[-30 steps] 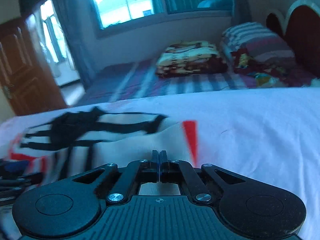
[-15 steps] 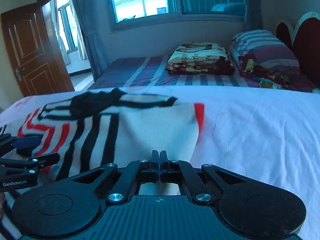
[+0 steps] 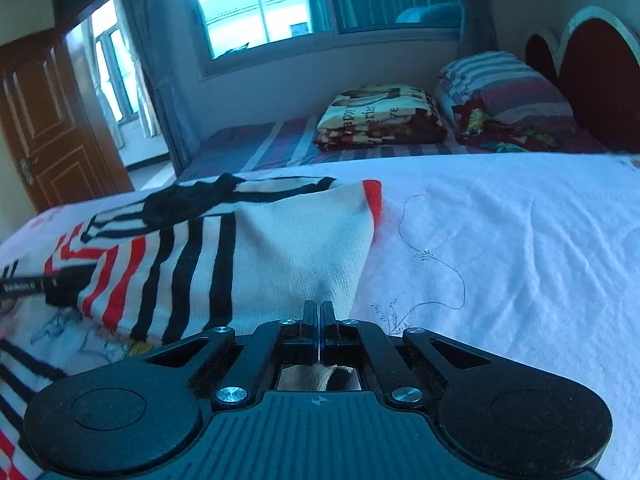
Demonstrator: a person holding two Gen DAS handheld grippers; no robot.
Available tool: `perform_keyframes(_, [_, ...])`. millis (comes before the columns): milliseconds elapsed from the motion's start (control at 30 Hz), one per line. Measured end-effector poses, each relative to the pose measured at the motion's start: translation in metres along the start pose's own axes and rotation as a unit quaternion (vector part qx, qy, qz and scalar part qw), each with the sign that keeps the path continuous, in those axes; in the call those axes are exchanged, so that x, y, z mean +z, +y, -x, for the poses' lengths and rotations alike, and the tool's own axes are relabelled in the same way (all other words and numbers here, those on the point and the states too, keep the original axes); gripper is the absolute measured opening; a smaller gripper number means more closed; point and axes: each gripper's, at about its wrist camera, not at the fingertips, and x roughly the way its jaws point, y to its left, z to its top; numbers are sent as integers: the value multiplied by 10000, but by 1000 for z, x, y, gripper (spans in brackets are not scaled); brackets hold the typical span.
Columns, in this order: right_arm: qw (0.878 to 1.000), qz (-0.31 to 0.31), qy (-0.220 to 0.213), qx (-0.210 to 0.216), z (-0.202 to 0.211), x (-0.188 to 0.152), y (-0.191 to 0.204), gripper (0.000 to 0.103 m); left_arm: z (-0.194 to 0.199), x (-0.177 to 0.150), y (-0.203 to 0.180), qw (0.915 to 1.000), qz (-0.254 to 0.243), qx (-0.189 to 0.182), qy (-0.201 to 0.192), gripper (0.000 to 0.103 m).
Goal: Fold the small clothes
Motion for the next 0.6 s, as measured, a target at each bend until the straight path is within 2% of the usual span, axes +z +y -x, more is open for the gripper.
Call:
perform_keyframes(33, [10000, -78, -15, -16, -2, 1, 0, 0, -8, 1, 6, 9998, 164, -120, 76, 43])
perform_keyframes(100, [9998, -172, -39, -18, -5, 3, 2, 0, -15, 8, 9, 9996, 122, -230, 84, 38])
perform_keyframes(133, [9998, -194, -28, -21, -8, 3, 3, 0, -17, 11, 9, 9995, 81, -296, 94, 27])
perform_keyframes(167, [9998, -180, -8, -49, -11, 4, 3, 0, -17, 15, 8, 9993, 6, -384, 30, 7])
perform_keyframes(300, [9999, -89, 33, -102, -16, 6, 8, 0, 2, 22, -6, 9952, -466, -273, -818, 7])
perform_keyframes(333, [9999, -45, 49, -123, -17, 4, 9, 0, 1, 23, -9, 9946, -570, -207, -845, 7])
perform_keyframes(400, [9999, -8, 40, -154, -19, -1, 10, 0, -12, 19, -10, 9963, -612, -168, -576, 8])
perform_keyframes(433, [9999, 19, 14, -161, -19, -3, 11, 0, -21, 15, -10, 9969, -678, -120, -386, 8])
perform_keyframes(467, [9999, 36, 24, -166, -19, -3, 11, 0, -29, 9, -10, 9965, -816, -37, -178, 15])
perform_keyframes(500, [9998, 30, 57, -165, -18, -2, 12, 0, -26, 5, -8, 9957, -866, 10, -320, 27])
perform_keyframes(533, [9999, -12, 57, -147, -14, 1, 12, 0, -18, 6, -8, 9950, -903, 239, -347, 34])
perform_keyframes(600, [9998, 20, -188, -37, 0, 3, 13, 0, 9, 2, -8, 9898, -932, 661, -848, 51])
